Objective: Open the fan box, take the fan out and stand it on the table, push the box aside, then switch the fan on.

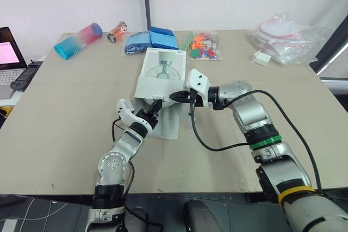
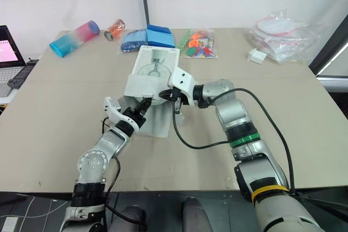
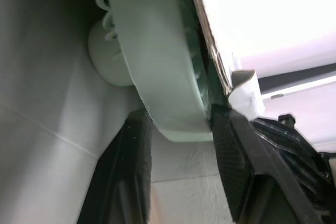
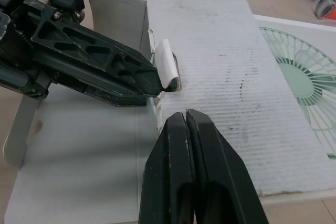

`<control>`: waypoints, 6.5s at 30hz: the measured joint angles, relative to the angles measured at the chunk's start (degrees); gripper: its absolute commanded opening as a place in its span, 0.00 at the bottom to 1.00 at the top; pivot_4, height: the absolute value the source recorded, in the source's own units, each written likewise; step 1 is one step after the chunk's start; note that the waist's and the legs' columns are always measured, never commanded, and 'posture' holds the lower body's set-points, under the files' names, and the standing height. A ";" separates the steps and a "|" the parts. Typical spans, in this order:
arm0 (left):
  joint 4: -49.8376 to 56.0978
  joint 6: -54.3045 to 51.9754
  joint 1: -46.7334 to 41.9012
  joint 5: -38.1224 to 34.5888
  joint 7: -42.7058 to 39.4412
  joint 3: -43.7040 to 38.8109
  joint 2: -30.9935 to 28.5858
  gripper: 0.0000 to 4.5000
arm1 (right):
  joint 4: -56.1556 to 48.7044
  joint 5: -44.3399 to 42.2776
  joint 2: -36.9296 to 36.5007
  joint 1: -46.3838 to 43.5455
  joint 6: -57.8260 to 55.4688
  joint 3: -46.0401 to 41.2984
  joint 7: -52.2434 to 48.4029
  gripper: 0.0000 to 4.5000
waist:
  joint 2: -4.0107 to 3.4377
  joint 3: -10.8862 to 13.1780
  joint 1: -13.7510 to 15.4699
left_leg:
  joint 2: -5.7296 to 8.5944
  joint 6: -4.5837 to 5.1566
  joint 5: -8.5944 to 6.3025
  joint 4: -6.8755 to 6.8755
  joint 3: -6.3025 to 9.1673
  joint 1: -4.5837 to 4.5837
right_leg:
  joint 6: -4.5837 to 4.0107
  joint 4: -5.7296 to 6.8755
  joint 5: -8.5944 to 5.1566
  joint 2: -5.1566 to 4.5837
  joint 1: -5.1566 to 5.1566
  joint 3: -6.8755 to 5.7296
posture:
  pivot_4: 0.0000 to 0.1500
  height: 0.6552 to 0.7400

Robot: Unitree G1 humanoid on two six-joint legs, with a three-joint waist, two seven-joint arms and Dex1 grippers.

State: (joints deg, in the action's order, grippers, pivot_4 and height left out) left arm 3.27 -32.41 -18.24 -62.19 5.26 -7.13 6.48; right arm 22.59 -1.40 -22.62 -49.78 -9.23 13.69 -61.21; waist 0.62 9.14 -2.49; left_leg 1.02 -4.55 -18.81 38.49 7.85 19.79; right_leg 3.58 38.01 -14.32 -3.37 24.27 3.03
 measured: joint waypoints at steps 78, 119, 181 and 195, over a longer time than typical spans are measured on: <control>11.27 -10.24 10.30 -25.57 7.87 0.00 -17.91 0.99 | 0.05 -0.05 2.03 1.08 2.04 0.19 1.18 0.00 | 0.02 -0.01 -0.09 | 0.01 0.00 0.00 -0.12 -0.03 -0.12 | 0.03 -0.06 0.02 0.04 0.01 0.15 | 1.00 1.00; 26.61 -12.08 31.21 -39.32 6.69 3.18 -27.30 0.80 | 0.83 0.43 2.95 1.42 2.45 0.22 1.57 0.00 | 0.11 -0.05 -0.09 | 0.02 0.03 -0.02 -0.38 -0.02 -0.46 | 0.02 -0.29 0.01 0.08 -0.32 0.19 | 1.00 1.00; -5.12 106.09 6.10 136.38 9.51 0.31 -57.22 1.00 | -23.35 -23.98 -10.57 17.16 -4.68 -9.76 -13.89 0.98 | -0.16 0.69 -0.13 | -0.40 0.56 -0.13 -0.85 -0.64 -0.31 | -0.07 -0.80 0.55 0.10 0.06 -0.02 | 1.00 1.00; -4.25 94.52 1.17 143.48 24.39 15.90 -64.02 0.81 | -22.87 -23.56 -10.74 16.07 -4.67 -9.28 -13.55 1.00 | -0.14 0.67 -0.18 | -0.35 0.65 -0.12 -0.85 -0.67 -0.33 | -0.07 -0.73 0.55 0.08 0.06 -0.01 | 1.00 1.00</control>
State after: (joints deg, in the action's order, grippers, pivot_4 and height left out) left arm -0.99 62.11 -17.07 81.29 29.66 8.77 -57.55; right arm -0.28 -24.96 -33.37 -33.71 -13.90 4.41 -74.76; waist 0.49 9.80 -2.67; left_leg 0.67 -3.90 -18.92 37.64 7.18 19.46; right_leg 3.51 37.28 -13.77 -3.28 24.33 3.02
